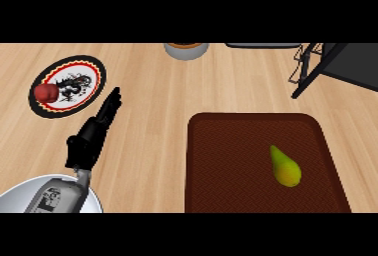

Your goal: Pick the squash from the tray and place it in the tiered shelf

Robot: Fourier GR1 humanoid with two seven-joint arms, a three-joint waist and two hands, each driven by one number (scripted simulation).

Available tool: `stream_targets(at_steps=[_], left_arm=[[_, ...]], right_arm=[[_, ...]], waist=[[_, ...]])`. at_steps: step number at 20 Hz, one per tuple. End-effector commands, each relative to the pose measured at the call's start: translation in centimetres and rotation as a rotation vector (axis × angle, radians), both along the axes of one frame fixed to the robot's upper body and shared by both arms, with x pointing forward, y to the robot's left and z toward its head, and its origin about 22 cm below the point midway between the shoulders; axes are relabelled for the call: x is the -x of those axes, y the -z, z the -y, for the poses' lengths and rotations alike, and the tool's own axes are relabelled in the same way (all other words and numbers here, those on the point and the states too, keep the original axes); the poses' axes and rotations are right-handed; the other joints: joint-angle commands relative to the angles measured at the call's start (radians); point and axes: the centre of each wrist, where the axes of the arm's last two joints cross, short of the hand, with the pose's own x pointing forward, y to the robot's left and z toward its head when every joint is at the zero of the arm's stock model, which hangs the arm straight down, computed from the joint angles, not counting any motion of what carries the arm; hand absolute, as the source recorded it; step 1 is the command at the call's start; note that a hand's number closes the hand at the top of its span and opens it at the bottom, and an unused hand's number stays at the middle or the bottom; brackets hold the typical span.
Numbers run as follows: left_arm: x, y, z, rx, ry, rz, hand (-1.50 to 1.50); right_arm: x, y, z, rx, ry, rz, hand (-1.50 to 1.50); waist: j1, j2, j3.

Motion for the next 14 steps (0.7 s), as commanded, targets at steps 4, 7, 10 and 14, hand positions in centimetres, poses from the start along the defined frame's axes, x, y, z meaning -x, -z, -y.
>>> stream_targets(at_steps=[4,7,10,14], left_arm=[[-0.4,0.8,-0.1,0.012,-0.017,0.003,0.0],[-0.5,0.8,0.9,0.033,-0.01,-0.015,0.0],[0.0,-0.4,0.6,0.035,-0.009,-0.027,0.0],[-0.2,-1.0,2.0,0.039,0.004,-0.011,0.0]], right_arm=[[-0.6,1.9,2.4,-0.173,-0.064,0.262,1.5],[-0.8,1.4,6.2,-0.178,-0.09,0.268,1.5],[-1.3,2.5,6.0,-0.186,-0.114,0.25,1.5],[-2.1,4.4,6.9,-0.17,-0.104,0.244,1.5]], waist=[[-0.003,0.013,-0.01],[0.0,0.013,-0.011],[-0.005,0.004,-0.012],[0.003,0.007,-0.012]])
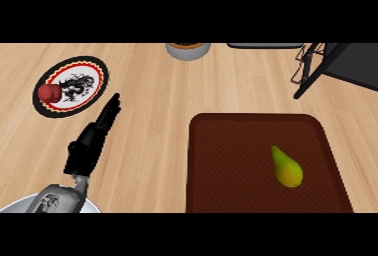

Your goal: Pick the squash from the tray and place it in the tiered shelf

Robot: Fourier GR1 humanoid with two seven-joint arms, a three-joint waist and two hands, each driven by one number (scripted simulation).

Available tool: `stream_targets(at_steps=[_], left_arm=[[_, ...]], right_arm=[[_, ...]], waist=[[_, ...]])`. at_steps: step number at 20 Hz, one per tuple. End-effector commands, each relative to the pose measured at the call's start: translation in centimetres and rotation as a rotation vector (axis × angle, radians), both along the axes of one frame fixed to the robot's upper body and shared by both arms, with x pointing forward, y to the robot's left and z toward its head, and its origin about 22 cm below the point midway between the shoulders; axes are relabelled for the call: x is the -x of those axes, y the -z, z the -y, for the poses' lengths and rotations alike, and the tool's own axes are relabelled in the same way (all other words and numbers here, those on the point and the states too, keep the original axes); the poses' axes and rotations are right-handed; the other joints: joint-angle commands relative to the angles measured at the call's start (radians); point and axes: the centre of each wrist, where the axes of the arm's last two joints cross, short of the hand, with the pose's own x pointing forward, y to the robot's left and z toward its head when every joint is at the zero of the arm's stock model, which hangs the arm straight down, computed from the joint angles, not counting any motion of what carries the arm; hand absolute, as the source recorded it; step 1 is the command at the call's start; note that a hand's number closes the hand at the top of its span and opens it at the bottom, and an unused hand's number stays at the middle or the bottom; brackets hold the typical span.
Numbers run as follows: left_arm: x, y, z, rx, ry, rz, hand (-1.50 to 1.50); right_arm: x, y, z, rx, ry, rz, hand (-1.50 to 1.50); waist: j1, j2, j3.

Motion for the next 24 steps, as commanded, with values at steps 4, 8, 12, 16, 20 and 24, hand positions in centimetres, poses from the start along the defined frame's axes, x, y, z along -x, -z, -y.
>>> stream_targets(at_steps=[4,8,12,16,20,24], left_arm=[[-0.7,1.8,1.1,0.043,-0.007,0.008,0.0],[-0.3,1.4,0.5,0.06,-0.01,0.003,0.0],[-2.1,0.3,2.1,0.039,-0.027,0.02,0.0],[-0.4,1.7,-0.3,0.026,-0.024,0.012,0.0],[-1.3,1.6,-0.1,0.044,-0.037,0.018,0.0],[-2.7,-0.8,1.0,0.041,-0.015,0.015,0.0]], right_arm=[[-0.2,0.3,2.6,-0.023,-0.027,0.012,1.5],[0.6,2.2,5.5,-0.01,0.3,-0.105,-1.5],[0.0,2.8,4.3,-0.041,0.305,-0.126,-1.5],[1.1,1.1,4.9,-0.13,0.239,-0.021,-1.5],[1.5,1.3,4.6,-0.177,0.163,0.049,-1.5],[1.5,-0.2,4.6,-0.218,0.091,0.052,-1.5]], waist=[[-0.016,0.01,-0.024],[-0.018,0.009,-0.025],[-0.021,0.007,-0.024],[-0.024,0.003,-0.024],[-0.027,0.004,-0.024],[-0.024,0.005,-0.024]])
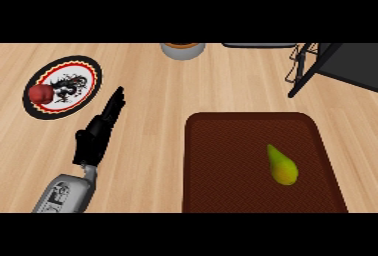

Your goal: Pick the squash from the tray and place it in the tiered shelf

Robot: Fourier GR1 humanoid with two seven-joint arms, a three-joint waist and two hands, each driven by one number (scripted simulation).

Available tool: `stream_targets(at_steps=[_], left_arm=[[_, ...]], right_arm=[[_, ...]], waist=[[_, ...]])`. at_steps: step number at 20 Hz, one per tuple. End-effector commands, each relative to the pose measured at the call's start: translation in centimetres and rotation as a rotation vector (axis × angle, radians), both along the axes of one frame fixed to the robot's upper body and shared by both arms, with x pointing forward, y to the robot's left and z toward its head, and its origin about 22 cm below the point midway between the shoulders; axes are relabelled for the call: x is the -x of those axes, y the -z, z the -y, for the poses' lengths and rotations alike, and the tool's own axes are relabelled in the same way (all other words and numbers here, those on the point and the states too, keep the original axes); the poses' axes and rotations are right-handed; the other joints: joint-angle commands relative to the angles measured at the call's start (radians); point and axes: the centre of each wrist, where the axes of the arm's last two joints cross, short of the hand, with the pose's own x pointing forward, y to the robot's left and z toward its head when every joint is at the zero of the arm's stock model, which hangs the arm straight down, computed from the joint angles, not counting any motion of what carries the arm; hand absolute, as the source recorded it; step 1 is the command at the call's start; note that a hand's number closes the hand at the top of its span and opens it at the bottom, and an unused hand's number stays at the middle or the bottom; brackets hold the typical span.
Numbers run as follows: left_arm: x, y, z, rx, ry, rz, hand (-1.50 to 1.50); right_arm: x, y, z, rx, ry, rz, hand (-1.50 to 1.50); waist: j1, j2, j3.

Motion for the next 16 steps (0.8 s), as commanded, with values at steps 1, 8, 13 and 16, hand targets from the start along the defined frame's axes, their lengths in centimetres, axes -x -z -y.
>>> stream_targets(at_steps=[1,8,13,16], left_arm=[[-1.2,0.9,-1.2,-0.001,0.003,-0.016,0.0],[0.2,1.3,-0.5,0.007,-0.006,-0.015,0.0],[0.6,0.8,0.3,0.011,-0.038,-0.018,0.0],[0.9,0.8,-0.1,-0.011,-0.042,-0.009,0.0]], right_arm=[[0.0,-1.2,-0.3,-0.035,-0.079,0.031,-1.5],[1.9,-3.4,-0.5,-0.083,-0.059,0.296,-1.5],[7.0,-9.0,3.0,-0.149,0.033,0.423,-1.5],[9.7,-9.2,4.0,-0.181,0.088,0.416,-1.5]], waist=[[0.0,0.003,0.0],[-0.007,-0.001,0.0],[-0.027,-0.01,-0.001],[-0.029,-0.01,0.0]])
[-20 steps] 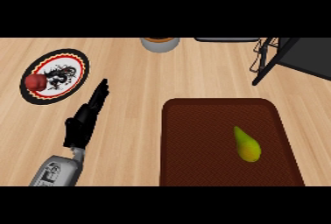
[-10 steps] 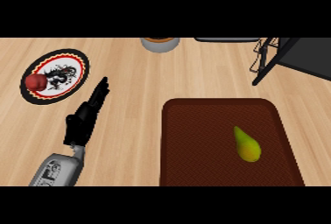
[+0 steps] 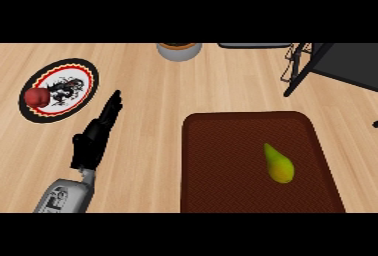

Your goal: Pick the squash from the tray and place it in the tiered shelf

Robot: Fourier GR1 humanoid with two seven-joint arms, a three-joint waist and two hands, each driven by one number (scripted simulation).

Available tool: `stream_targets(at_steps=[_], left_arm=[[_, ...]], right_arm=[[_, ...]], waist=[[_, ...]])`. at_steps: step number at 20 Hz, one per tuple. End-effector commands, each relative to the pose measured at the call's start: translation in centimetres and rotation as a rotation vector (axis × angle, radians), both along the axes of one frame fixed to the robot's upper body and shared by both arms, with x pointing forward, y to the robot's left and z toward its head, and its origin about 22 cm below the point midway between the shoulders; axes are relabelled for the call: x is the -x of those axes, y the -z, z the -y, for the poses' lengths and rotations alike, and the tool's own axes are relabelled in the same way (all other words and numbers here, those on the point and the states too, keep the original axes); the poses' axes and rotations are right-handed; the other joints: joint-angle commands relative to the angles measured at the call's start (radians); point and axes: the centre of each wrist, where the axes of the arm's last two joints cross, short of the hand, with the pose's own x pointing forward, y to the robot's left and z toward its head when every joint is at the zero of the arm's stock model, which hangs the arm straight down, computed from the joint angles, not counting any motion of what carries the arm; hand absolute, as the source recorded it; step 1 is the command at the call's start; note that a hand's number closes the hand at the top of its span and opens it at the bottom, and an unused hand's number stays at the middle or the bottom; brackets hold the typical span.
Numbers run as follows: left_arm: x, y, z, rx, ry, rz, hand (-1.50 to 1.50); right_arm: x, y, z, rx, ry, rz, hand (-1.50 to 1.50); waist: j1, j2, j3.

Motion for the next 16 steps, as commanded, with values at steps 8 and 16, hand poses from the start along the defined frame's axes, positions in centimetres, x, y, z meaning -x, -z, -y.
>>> stream_targets(at_steps=[8,16], left_arm=[[1.3,1.2,-1.3,-0.004,-0.051,-0.005,0.0],[1.1,0.1,-2.2,-0.004,-0.068,-0.008,0.0]], right_arm=[[11.9,-1.0,4.4,-0.187,0.025,-0.167,-1.5],[22.9,-0.3,5.6,-0.169,0.005,-0.24,-1.5]], waist=[[-0.049,-0.011,0.001],[-0.062,-0.012,0.002]])
